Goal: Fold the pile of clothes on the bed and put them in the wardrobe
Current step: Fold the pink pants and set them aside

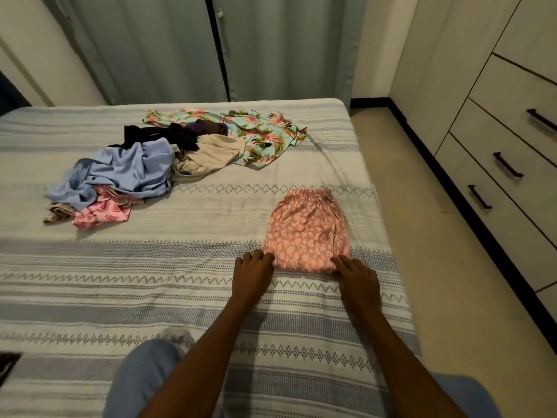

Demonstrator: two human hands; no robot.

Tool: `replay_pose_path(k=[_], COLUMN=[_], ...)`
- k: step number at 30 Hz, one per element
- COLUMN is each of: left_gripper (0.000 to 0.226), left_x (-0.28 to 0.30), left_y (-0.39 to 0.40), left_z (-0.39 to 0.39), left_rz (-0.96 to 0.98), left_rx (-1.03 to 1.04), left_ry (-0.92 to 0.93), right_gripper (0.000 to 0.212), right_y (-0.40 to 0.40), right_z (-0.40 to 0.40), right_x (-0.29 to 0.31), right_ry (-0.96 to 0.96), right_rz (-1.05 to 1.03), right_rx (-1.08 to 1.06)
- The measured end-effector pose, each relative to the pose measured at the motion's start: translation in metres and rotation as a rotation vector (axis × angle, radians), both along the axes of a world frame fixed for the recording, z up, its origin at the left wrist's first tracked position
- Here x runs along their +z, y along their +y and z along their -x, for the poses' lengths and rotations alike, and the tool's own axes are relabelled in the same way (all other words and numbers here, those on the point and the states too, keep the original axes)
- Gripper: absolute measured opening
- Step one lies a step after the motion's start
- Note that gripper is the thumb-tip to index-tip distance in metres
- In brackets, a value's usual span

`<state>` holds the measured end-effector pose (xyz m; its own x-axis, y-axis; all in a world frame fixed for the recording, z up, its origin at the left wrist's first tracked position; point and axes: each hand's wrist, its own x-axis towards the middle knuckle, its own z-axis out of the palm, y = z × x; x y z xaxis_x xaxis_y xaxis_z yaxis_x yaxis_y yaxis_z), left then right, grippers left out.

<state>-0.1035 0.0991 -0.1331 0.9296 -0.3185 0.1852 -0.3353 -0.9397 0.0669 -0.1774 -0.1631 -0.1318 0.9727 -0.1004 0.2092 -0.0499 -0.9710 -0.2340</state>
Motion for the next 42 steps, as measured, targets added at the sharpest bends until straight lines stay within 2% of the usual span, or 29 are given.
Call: replay_pose_path(k=[3, 8, 11, 18, 22, 24, 27, 29, 31, 34, 36, 38, 42], left_gripper=[0.02, 0.029, 0.03, 0.045, 0.031, 0.028, 0.028, 0.027, 0.028, 0.031, 0.034, 0.034, 0.031], left_x=[0.006, -0.004, -0.012, -0.001, 0.01, 0.014, 0.012, 0.012, 0.014, 0.023, 0.031, 0.037, 0.047], left_y=[0.005, 0.046, 0.046, 0.033, 0.034, 0.038, 0.05, 0.057, 0.06, 0.055, 0.054, 0.051, 0.03], left_z=[-0.008, -0.008, 0.002, 0.004, 0.005, 0.009, 0.028, 0.046, 0.063, 0.076, 0.073, 0.063, 0.029], left_rz=[-0.023, -0.04, -0.017, 0.006, 0.085, 0.146, 0.272, 0.477, 0.729, 0.927, 1.062, 1.14, 1.157], left_rx=[-0.014, -0.081, -0.057, -0.118, -0.112, -0.126, -0.177, -0.164, -0.15, -0.074, 0.033, 0.105, 0.196], left_ry=[-0.028, -0.033, 0.043, 0.119, 0.129, 0.112, 0.134, 0.162, 0.211, 0.331, 0.408, 0.403, 0.327], right_gripper=[0.047, 0.034, 0.041, 0.056, 0.035, 0.037, 0.038, 0.037, 0.044, 0.037, 0.028, 0.021, 0.016], right_y=[-0.014, -0.046, -0.04, -0.023, -0.03, -0.038, -0.047, -0.049, -0.047, -0.038, -0.032, -0.025, -0.013], right_z=[0.001, 0.012, 0.018, 0.012, 0.011, 0.014, 0.026, 0.035, 0.037, 0.031, 0.026, 0.018, -0.01], right_x=[0.005, -0.002, -0.011, -0.008, -0.004, -0.003, 0.001, 0.005, 0.01, 0.024, 0.032, 0.038, 0.05], right_ry=[-0.059, -0.083, -0.049, -0.011, 0.007, -0.013, 0.049, 0.114, 0.099, 0.011, -0.017, -0.005, 0.008], right_rz=[-0.006, 0.13, 0.18, 0.077, -0.008, -0.056, -0.174, -0.293, -0.461, -0.705, -0.879, -1.024, -1.181], right_rx=[-0.034, 0.003, 0.003, 0.009, -0.019, 0.051, 0.172, 0.202, 0.208, 0.229, 0.129, -0.015, -0.242])
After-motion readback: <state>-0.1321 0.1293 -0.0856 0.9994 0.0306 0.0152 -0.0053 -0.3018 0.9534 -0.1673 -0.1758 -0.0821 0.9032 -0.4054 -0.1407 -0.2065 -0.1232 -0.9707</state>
